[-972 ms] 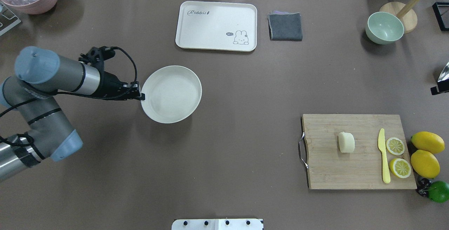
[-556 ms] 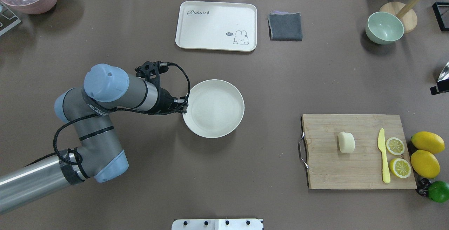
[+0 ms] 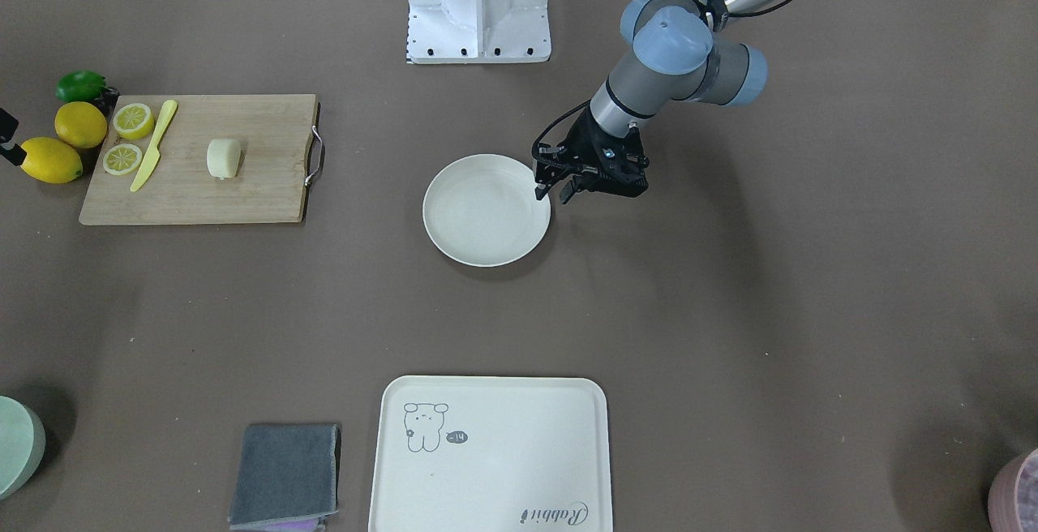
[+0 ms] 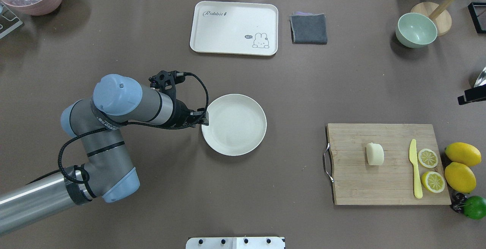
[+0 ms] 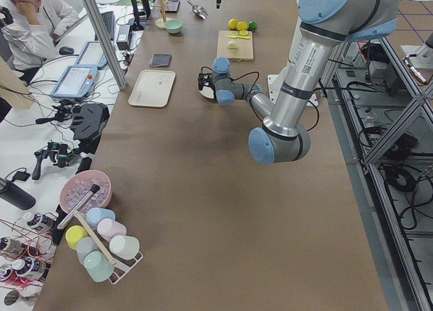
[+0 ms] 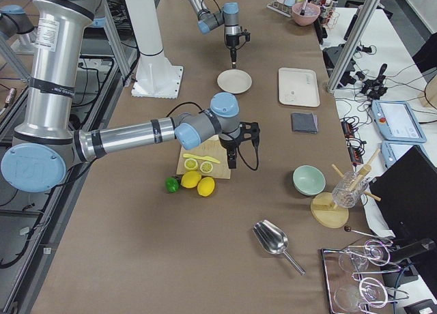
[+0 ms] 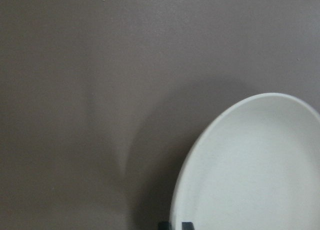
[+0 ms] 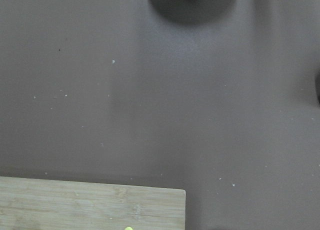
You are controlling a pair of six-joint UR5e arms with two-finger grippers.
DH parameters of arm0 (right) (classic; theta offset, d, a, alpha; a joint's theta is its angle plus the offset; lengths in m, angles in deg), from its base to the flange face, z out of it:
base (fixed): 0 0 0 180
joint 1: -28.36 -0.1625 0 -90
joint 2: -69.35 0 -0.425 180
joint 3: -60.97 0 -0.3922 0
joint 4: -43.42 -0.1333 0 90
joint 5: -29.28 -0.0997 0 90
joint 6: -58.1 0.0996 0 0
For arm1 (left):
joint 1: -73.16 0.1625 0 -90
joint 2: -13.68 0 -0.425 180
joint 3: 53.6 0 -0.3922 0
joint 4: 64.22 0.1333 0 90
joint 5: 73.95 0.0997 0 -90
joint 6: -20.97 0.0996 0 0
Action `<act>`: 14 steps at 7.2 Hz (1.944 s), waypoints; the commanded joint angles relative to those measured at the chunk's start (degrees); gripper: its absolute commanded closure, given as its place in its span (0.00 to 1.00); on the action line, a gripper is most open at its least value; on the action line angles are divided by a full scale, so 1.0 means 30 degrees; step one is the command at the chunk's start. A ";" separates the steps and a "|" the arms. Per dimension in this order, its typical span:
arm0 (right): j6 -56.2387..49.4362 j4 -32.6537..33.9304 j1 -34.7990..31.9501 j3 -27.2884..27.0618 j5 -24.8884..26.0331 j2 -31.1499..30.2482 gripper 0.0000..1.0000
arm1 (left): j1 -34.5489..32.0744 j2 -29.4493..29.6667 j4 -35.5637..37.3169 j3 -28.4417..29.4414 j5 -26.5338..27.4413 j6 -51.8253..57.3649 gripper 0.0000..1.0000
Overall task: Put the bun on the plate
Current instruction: 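Push the white plate with the left gripper toward the table centre, then withdraw the left arm while the right gripper reaches over the cream bun, then lower the right gripper and grasp the cream bun on the cutting board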
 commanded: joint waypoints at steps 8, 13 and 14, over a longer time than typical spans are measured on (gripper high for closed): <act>1.2080 0.0000 1.1642 -0.2372 0.7844 0.1763 0.00 | -1.3745 -0.3151 1.3430 -0.3502 -0.7933 1.8103 0.02; 1.1729 -0.3046 1.2730 0.0354 0.8726 0.1734 0.00 | -1.4311 -0.3240 1.3352 -0.2943 -0.7757 1.9036 0.02; 1.1613 -0.3018 1.2905 0.0354 0.8784 0.1734 0.00 | -1.4340 -0.3386 1.3322 -0.2972 -0.7757 1.9036 0.02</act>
